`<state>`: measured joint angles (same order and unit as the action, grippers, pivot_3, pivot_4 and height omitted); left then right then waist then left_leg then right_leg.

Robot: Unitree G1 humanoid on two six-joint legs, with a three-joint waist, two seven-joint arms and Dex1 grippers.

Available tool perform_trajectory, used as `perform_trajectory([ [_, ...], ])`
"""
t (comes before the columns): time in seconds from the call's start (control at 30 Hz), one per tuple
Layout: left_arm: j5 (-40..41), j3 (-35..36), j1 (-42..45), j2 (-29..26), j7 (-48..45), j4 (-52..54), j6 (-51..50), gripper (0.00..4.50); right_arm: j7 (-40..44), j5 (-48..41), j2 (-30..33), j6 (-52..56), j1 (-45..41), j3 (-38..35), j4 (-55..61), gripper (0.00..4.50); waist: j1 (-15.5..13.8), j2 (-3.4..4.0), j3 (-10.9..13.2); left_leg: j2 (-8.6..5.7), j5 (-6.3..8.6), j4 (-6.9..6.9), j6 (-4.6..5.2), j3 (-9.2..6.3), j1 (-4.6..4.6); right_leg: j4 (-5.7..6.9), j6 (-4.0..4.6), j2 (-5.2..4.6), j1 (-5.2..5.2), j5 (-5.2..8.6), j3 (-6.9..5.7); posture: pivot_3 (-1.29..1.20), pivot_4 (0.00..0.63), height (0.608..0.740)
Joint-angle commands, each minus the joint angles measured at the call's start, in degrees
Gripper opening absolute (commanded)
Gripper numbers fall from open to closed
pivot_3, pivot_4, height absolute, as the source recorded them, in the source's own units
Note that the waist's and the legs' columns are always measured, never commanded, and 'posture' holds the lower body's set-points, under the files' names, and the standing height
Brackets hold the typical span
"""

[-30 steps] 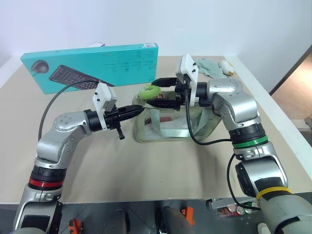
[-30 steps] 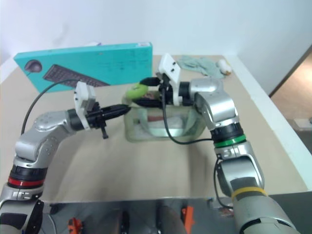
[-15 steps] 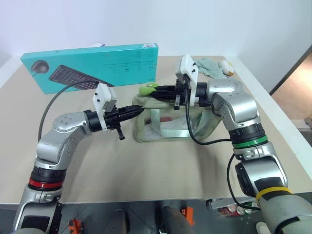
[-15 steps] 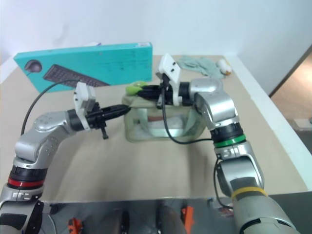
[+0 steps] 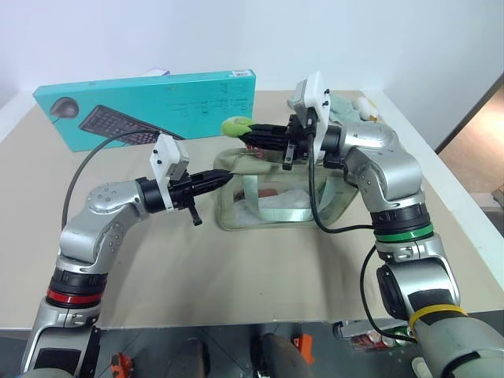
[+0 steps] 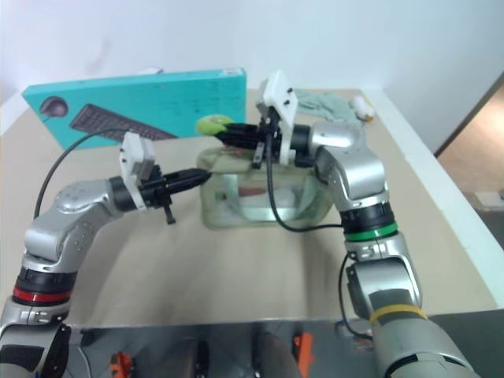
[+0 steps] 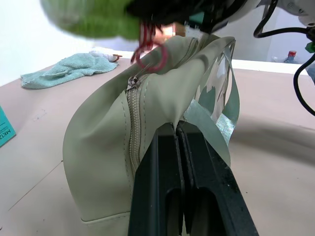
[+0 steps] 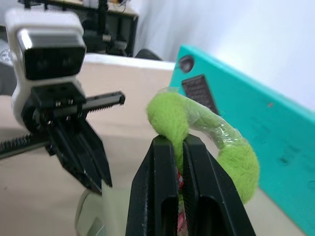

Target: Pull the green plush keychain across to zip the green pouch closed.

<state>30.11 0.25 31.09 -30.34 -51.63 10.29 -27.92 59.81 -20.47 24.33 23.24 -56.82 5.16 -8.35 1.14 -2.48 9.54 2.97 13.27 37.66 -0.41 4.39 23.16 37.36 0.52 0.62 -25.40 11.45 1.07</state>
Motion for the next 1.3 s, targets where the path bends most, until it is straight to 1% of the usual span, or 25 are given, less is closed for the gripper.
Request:
perform_trajectory([
  [0.03, -0.4, -0.2, 1.3, -0.1, 0.0, 0.1, 0.4, 0.0, -1.5, -1.2, 1.0, -0.5, 0.0, -3.0, 3.7, 0.04, 0.0, 0.0, 0.0, 0.0, 0.0, 0.0, 0.0, 0.0, 0.0, 0.0, 0.0, 0.0, 0.0, 0.0, -0.01, 0.0, 0.15, 0.74],
  [0.43, -0.7, -0.5, 1.1, 0.0, -0.8, -0.2, 1.2, 0.0, -4.0, -2.2, 3.4, -0.8, -0.8, -5.8, 5.8, 0.04, 0.0, 0.0, 0.0, -0.02, 0.0, 0.0, 0.0, 0.01, 0.0, 0.0, -0.01, -0.01, 0.0, 0.0, 0.01, 0.0, 0.15, 0.74],
  [0.73, -1.4, -0.6, 1.0, -0.4, -0.5, -0.2, 1.7, 0.0, -6.3, -3.6, 7.0, 0.2, -0.3, -8.7, 8.8, 0.04, 0.0, 0.0, 0.0, -0.02, 0.0, 0.0, 0.0, 0.0, 0.03, -0.01, -0.01, -0.01, 0.0, 0.01, 0.0, 0.0, 0.15, 0.74],
  [1.07, -2.2, -1.2, 2.0, -0.1, -0.6, -1.3, 2.4, 0.0, -8.3, -3.9, 11.0, 0.2, 2.6, -11.0, 10.4, 0.04, -0.1, 0.0, 0.0, -0.06, 0.0, 0.0, 0.0, 0.01, 0.02, -0.01, -0.01, 0.0, 0.0, 0.01, 0.01, 0.0, 0.15, 0.74],
  [1.2, -2.6, -1.3, 2.1, -0.1, -0.6, -1.6, 2.8, 0.0, -9.1, -3.4, 13.5, -0.4, 4.6, -12.9, 10.4, 0.04, 0.0, 0.01, 0.0, -0.07, 0.0, 0.0, 0.01, 0.01, 0.05, -0.05, -0.04, -0.05, 0.0, 0.02, 0.0, 0.0, 0.15, 0.74],
  [1.3, -3.0, -1.4, 2.3, 0.1, -0.3, -1.8, 3.2, 0.0, -9.4, -2.8, 16.7, -1.5, 7.4, -15.3, 10.0, 0.04, -0.2, 0.01, 0.0, -0.11, 0.01, -0.01, 0.01, 0.01, 0.06, -0.06, -0.06, -0.07, 0.01, 0.03, 0.0, 0.0, 0.15, 0.74],
])
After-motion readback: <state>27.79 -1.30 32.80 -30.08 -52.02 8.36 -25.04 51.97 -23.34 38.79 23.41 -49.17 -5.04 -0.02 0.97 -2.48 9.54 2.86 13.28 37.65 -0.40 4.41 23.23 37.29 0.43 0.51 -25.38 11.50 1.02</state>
